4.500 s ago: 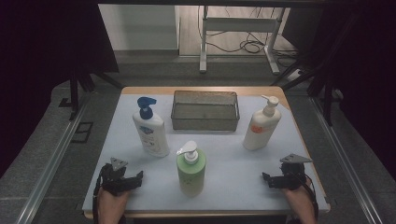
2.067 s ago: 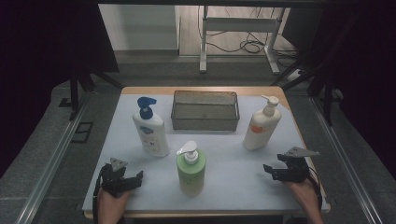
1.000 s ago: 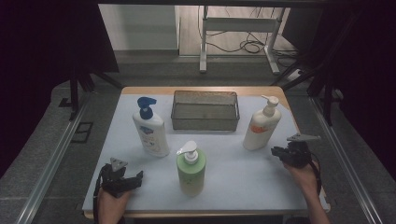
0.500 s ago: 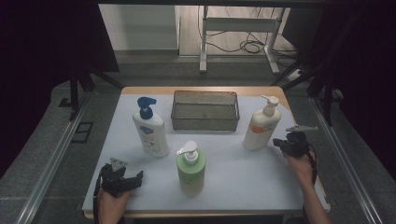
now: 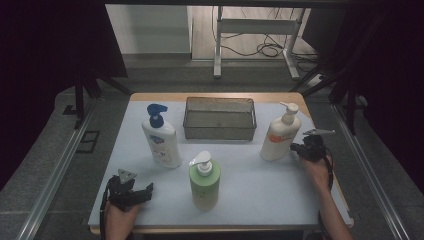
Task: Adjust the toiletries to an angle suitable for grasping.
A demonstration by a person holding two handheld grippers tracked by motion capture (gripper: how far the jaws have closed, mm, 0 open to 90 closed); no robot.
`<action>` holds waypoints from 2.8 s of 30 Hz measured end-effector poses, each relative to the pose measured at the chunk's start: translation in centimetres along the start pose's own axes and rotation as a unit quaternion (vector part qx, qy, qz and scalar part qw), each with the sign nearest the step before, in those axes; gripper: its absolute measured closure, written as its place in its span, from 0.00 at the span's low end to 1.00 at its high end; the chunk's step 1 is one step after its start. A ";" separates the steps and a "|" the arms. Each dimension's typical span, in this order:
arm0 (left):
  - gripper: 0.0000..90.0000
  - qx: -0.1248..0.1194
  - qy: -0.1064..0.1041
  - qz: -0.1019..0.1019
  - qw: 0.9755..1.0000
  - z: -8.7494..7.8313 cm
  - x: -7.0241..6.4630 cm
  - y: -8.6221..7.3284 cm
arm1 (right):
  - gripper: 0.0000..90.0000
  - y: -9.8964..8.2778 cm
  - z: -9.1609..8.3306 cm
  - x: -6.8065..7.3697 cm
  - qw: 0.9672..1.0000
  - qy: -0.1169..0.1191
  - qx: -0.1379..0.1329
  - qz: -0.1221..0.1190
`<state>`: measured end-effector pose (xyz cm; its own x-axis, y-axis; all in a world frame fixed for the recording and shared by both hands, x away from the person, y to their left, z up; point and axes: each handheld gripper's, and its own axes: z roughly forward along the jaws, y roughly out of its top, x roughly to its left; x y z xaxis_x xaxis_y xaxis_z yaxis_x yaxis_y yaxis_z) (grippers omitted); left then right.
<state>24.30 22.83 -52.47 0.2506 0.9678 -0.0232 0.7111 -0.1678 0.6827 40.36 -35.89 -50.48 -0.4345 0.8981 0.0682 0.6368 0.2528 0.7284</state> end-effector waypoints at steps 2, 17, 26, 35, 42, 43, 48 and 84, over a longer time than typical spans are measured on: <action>0.13 0.000 0.000 0.000 1.000 0.0 0.0 0.0 | 0.99 0.2 0.1 0.0 1.000 0.002 -0.008 0.001; 0.13 0.000 0.000 0.000 1.000 0.0 0.0 0.0 | 0.99 0.2 0.3 -0.3 0.999 0.042 -0.017 -0.008; 0.13 0.000 0.000 0.000 1.000 0.0 0.0 0.0 | 0.99 -0.1 0.1 0.3 0.998 0.059 -0.017 -0.014; 0.13 0.000 0.000 0.000 1.000 0.0 0.0 0.0 | 0.99 -0.5 -0.2 1.1 0.997 0.070 -0.016 -0.015; 0.13 0.000 0.000 0.000 1.000 0.0 0.0 0.0 | 0.98 -0.9 -0.5 1.5 0.997 0.080 -0.017 -0.016; 0.13 0.000 0.000 0.000 1.000 0.0 0.0 0.0 | 0.98 -1.0 -0.6 1.6 0.996 0.082 -0.016 -0.015; 0.13 0.000 0.000 0.000 1.000 0.0 0.0 0.0 | 0.98 -1.4 -0.8 1.8 0.996 0.090 -0.018 -0.015; 0.13 -0.001 0.000 -0.001 1.000 0.0 0.0 0.0 | 0.99 -3.1 -2.9 5.9 0.991 0.119 -0.002 -0.056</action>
<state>24.30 22.79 -52.47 0.2484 0.9683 -0.0247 0.7110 -0.1650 0.6835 34.01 -32.39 -50.35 -0.6397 0.7548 0.1455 0.5743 0.3435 0.7431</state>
